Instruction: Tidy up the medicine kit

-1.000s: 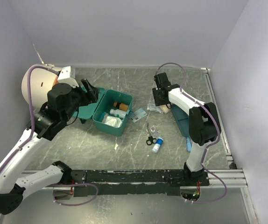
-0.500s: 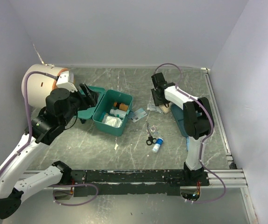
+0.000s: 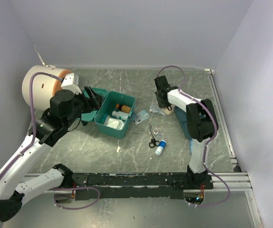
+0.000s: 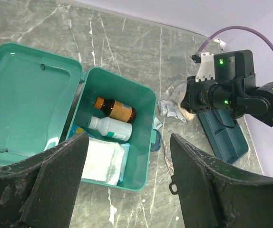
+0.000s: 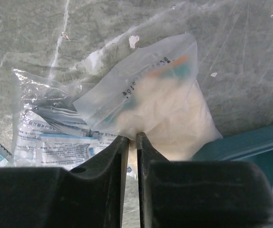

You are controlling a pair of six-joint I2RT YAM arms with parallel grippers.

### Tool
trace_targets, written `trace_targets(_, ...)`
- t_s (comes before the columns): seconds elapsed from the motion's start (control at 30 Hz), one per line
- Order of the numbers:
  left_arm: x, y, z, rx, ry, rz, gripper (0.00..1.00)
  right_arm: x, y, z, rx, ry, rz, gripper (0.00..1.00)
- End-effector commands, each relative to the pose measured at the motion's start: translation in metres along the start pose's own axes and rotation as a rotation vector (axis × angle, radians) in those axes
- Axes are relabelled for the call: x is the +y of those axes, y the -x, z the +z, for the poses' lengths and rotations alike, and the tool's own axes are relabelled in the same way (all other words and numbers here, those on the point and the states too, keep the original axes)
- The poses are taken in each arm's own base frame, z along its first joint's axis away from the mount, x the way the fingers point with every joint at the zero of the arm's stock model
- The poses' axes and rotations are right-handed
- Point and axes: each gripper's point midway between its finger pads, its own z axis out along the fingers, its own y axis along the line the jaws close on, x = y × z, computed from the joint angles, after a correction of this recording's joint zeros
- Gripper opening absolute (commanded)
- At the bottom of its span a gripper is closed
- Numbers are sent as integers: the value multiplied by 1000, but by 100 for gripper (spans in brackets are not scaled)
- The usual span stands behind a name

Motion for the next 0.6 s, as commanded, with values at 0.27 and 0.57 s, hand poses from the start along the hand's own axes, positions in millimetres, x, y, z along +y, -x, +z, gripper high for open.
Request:
trace_targets(0.27, -27, -12, 1, 44, -149, -19, 80, 15, 15, -37, -111, 115, 187, 0)
trace_targets(0.57, -46, -55, -1, 154, -336, -29, 83, 31, 33, -107, -293, 300, 352, 0)
